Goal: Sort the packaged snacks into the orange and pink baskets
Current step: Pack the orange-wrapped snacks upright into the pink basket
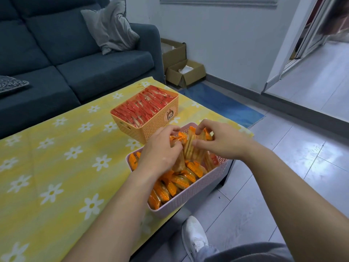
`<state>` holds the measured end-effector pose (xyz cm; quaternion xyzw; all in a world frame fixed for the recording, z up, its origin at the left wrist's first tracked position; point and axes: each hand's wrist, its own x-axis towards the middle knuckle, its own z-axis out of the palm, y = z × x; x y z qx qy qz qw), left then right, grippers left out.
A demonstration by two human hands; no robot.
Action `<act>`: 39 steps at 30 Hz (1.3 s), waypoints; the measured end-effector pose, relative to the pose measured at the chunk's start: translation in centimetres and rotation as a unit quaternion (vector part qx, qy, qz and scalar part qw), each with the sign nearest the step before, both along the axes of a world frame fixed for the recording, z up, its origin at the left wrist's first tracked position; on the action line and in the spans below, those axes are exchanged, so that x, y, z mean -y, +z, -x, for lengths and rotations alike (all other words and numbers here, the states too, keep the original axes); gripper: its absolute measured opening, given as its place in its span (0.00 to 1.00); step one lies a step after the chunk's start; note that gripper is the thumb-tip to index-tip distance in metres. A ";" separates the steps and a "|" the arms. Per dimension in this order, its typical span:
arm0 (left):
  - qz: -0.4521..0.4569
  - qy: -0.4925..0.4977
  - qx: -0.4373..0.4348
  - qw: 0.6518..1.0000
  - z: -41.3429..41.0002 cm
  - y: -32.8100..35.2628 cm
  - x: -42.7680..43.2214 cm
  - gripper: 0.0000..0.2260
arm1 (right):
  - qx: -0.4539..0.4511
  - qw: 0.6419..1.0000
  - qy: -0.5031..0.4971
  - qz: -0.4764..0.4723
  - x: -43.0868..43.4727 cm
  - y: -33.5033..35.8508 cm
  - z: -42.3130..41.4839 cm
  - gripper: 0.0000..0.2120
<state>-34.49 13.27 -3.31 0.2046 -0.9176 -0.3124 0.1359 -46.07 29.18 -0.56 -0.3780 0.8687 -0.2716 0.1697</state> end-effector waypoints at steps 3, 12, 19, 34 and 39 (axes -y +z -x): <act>0.002 -0.024 0.034 0.999 -0.3 0.2 0.6 0.17 | -0.026 0.998 -0.052 0.034 -0.6 0.5 0.5 0.10; -0.033 -0.008 0.080 0.996 -2.1 0.9 1.9 0.19 | -0.025 0.962 -0.106 0.249 0.0 1.3 -0.5 0.18; -0.052 0.018 0.065 0.996 -3.5 0.8 3.1 0.04 | -0.009 0.963 -0.075 0.259 1.7 0.7 -1.4 0.17; 0.094 0.015 0.047 0.994 -1.0 0.9 0.8 0.10 | -0.127 0.991 -0.040 -0.025 3.8 -1.0 -2.5 0.12; 0.100 -0.006 0.050 0.994 -1.1 0.2 0.8 0.11 | -0.138 0.988 -0.076 -0.001 4.6 -3.1 -2.9 0.16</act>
